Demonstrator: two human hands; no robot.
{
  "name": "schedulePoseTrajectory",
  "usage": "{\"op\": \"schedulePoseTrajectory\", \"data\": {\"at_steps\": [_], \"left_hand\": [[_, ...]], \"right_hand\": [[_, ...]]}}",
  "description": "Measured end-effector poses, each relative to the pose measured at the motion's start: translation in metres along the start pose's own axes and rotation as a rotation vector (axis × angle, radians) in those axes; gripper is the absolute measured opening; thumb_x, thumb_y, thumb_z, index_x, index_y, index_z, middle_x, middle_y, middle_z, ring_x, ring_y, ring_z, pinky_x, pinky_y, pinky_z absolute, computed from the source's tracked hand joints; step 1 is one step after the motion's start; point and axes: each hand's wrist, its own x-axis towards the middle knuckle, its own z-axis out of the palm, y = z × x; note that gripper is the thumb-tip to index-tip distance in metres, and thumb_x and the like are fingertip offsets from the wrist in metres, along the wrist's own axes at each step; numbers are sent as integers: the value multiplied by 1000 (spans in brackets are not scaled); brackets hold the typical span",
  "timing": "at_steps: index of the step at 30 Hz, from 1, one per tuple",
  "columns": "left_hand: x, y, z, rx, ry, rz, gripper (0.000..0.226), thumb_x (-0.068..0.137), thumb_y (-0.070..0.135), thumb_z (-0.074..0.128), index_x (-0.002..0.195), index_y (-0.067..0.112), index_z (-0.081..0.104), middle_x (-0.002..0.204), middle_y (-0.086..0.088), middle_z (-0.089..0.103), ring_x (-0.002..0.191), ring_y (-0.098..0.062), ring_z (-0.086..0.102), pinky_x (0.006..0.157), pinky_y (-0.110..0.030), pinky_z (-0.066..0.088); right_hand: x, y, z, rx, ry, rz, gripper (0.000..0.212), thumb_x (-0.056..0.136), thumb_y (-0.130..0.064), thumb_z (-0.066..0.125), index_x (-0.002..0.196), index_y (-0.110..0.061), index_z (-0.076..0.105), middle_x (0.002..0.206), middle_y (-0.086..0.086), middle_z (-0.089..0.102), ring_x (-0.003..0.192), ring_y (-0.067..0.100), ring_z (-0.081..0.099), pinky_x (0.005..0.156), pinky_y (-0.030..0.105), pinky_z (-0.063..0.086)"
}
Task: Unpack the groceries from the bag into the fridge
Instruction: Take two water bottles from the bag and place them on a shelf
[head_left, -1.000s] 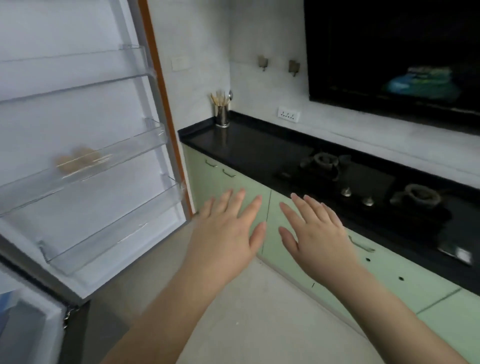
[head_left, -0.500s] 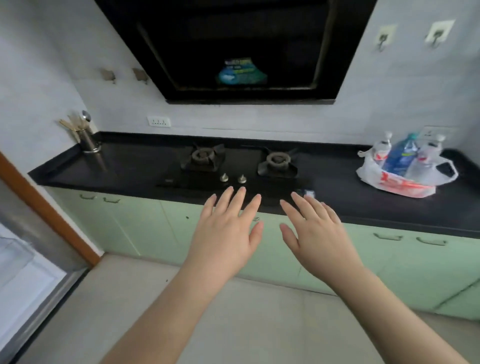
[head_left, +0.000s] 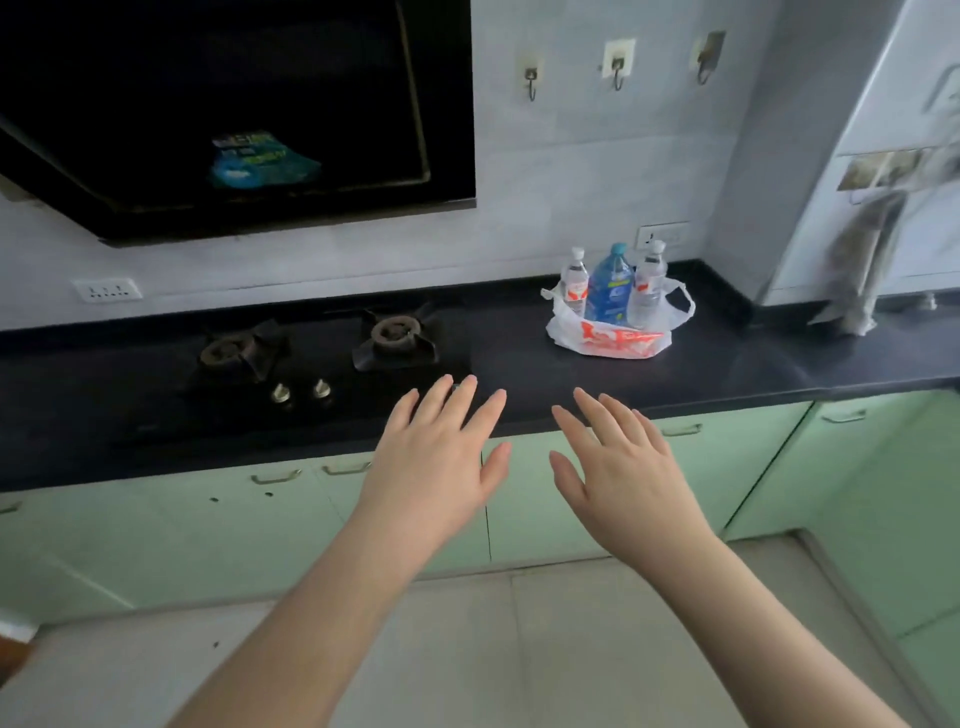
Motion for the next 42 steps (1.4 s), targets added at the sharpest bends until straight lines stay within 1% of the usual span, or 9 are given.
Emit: {"op": "schedulePoseTrajectory", "data": {"at_steps": [4,10,14,20,24,29,33,38,42], "left_hand": [[28,17,8,-2,-16,87,66,92,51,14,145,26,42,149,-7,45,139,-27,37,112,-46,28],[72,22,34,-18,-10,125,61,94,47,21,141,22,50,143,-10,52,133,-31,45,108,-47,37],[105,11,52,-48,14,135,58,93,45,26,136,19,56,136,-13,57,127,-33,51,102,-48,42],[157,-1,70,-100,40,215,59,91,44,26,135,20,56,136,-12,57,127,-32,51,103,-48,41],[188,4,81,-129,42,288,59,92,44,26,136,19,55,136,-12,57,127,-31,50,104,-49,40],[218,23,93,-140,45,355,59,92,45,24,139,22,52,137,-11,56,129,-29,48,109,-48,34],[250,40,103,-152,64,374,57,93,44,28,140,21,51,138,-12,55,130,-29,47,110,-47,33],[297,67,124,-101,41,372,59,95,47,22,145,22,41,146,-9,47,138,-27,38,114,-45,28],[331,93,137,-73,6,286,59,96,47,25,145,21,42,147,-12,45,138,-29,36,113,-45,29]], "right_hand": [[7,24,0,-8,3,63,54,92,-44,34,132,-17,58,140,9,53,128,31,49,106,49,40],[20,43,23,-49,-44,124,55,91,-45,32,132,-18,58,140,7,53,128,29,50,105,43,40],[39,53,31,-79,-58,164,55,90,-45,33,132,-18,57,140,7,53,128,28,50,103,42,41],[76,71,35,-127,-34,251,55,90,-45,34,130,-17,59,136,7,56,125,29,53,102,42,42],[89,78,43,-130,-32,298,59,91,-48,29,134,-18,55,140,7,53,132,28,46,108,43,35],[102,103,49,-162,-50,337,61,91,-49,26,139,-20,50,145,6,48,138,26,38,114,41,25],[122,134,52,-174,-31,354,58,92,-48,30,137,-19,52,142,6,51,135,27,42,114,39,23],[150,183,66,-131,-30,331,59,91,-47,31,137,-17,53,141,8,53,133,29,45,112,45,33],[175,224,75,-99,-23,290,59,90,-46,35,136,-15,53,139,8,54,130,29,48,111,43,32]]}}
